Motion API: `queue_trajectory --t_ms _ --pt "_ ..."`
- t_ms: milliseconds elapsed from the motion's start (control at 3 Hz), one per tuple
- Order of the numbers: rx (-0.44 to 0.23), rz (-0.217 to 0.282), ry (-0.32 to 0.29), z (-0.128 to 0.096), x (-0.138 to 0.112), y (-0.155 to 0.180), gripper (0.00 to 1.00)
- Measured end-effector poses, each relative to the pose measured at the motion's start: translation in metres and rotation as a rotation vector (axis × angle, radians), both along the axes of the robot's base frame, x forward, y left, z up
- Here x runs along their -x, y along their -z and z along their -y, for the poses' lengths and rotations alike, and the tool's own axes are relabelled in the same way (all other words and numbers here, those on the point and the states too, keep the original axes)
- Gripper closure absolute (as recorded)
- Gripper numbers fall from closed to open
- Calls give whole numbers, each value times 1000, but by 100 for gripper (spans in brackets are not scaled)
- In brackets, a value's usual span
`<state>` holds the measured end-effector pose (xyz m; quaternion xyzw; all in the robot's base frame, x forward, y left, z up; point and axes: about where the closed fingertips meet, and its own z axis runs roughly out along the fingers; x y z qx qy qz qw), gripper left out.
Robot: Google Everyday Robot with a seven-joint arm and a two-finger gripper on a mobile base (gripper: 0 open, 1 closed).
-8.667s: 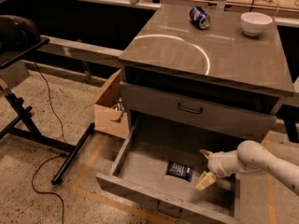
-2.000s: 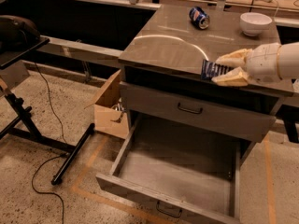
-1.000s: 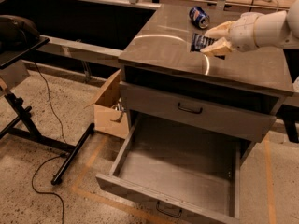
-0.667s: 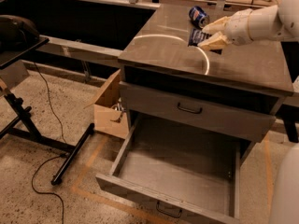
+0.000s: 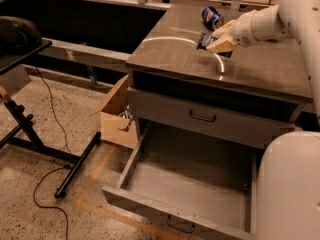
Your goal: Pick rxbar blueberry from middle drawer and place on counter
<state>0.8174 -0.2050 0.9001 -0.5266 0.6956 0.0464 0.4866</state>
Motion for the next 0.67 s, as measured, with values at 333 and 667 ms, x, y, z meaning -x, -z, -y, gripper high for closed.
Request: queue_trajectory --t_ms 333,667 --pt "13 -75 21 -8 -14 40 36" --pt "16 -109 30 -13 -23 65 12"
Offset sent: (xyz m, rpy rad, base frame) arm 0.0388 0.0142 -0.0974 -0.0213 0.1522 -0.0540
